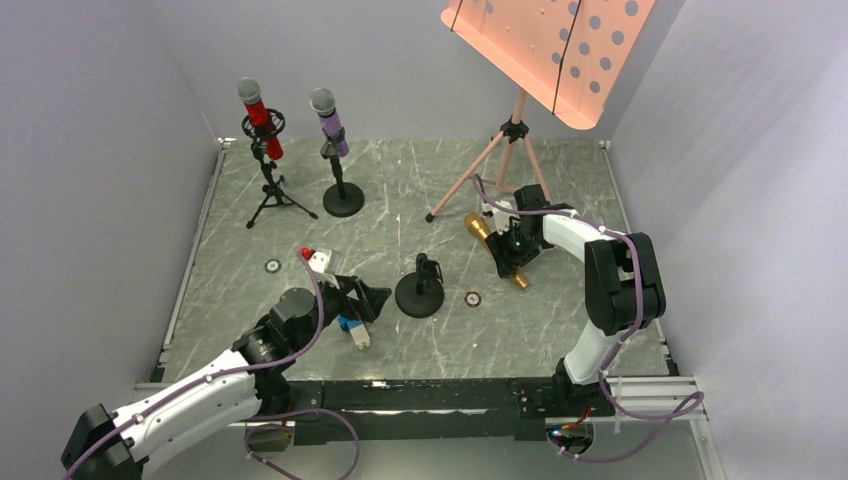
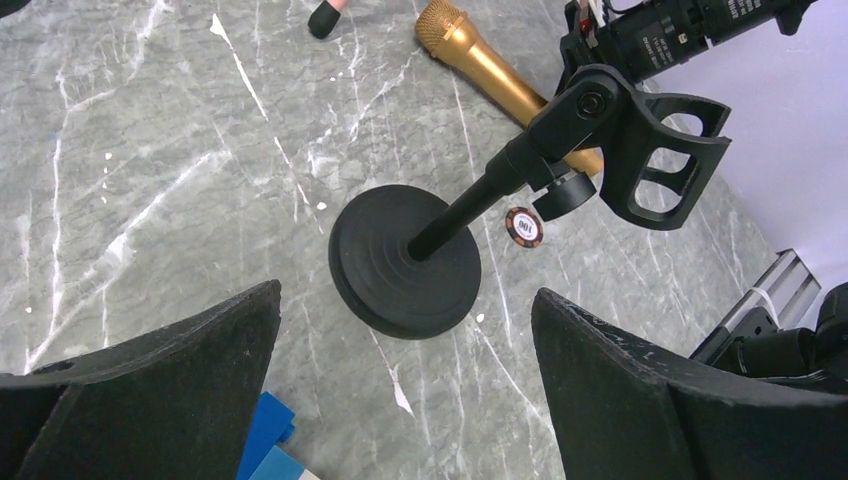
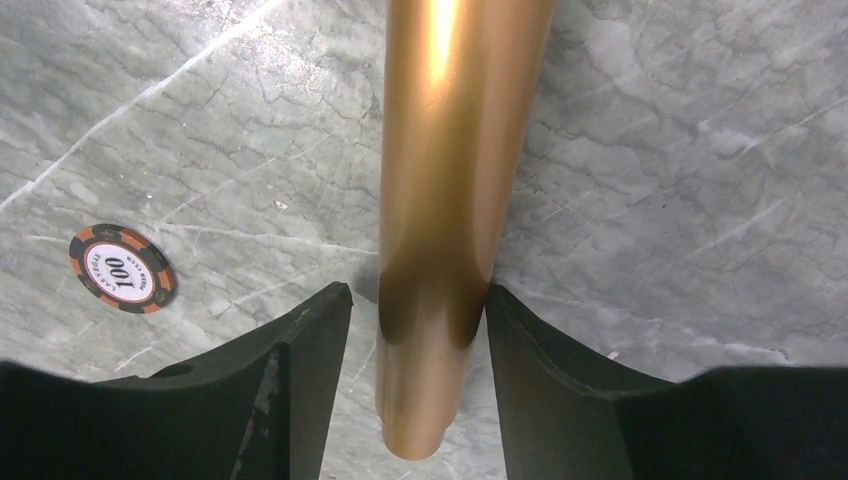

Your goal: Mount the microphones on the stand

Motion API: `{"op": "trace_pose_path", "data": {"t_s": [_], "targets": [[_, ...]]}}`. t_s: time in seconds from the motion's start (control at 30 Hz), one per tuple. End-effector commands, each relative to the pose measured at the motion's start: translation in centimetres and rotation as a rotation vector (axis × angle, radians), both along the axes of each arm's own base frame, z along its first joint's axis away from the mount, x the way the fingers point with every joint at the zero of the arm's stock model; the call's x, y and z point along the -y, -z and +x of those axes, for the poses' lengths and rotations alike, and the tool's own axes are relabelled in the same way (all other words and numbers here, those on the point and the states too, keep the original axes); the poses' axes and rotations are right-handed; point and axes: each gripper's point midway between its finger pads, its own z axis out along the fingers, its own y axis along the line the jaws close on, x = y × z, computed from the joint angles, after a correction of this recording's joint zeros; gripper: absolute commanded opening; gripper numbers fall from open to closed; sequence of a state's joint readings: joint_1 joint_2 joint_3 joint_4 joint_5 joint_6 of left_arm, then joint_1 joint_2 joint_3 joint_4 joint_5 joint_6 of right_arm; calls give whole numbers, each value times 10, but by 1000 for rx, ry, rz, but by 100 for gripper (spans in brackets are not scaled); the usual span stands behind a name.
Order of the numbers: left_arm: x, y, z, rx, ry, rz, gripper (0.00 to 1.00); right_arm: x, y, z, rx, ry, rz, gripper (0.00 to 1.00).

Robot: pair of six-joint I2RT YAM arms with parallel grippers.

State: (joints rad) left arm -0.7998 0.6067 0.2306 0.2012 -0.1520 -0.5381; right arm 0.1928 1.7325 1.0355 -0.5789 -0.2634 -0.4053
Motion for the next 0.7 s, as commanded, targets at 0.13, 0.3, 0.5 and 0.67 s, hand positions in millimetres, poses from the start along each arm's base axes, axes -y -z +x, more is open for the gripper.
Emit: {"op": "trace_pose_path", "data": {"t_s": [0.13,0.3,0.5,0.67], "targets": [[9,-49,-3,22,10,-237,99,-3,-10,6,13,-7,11,17],[12,-90,-12,78,88,-369,99,-15,-48,12,97,-6,139,8],[22,-139,-23,114,197,-471,99,-37,-119,4,236,-83,420,5],[43,-173,-28,118,314,-499,99,-54,-168,-19,337,-225,600,4]]}}
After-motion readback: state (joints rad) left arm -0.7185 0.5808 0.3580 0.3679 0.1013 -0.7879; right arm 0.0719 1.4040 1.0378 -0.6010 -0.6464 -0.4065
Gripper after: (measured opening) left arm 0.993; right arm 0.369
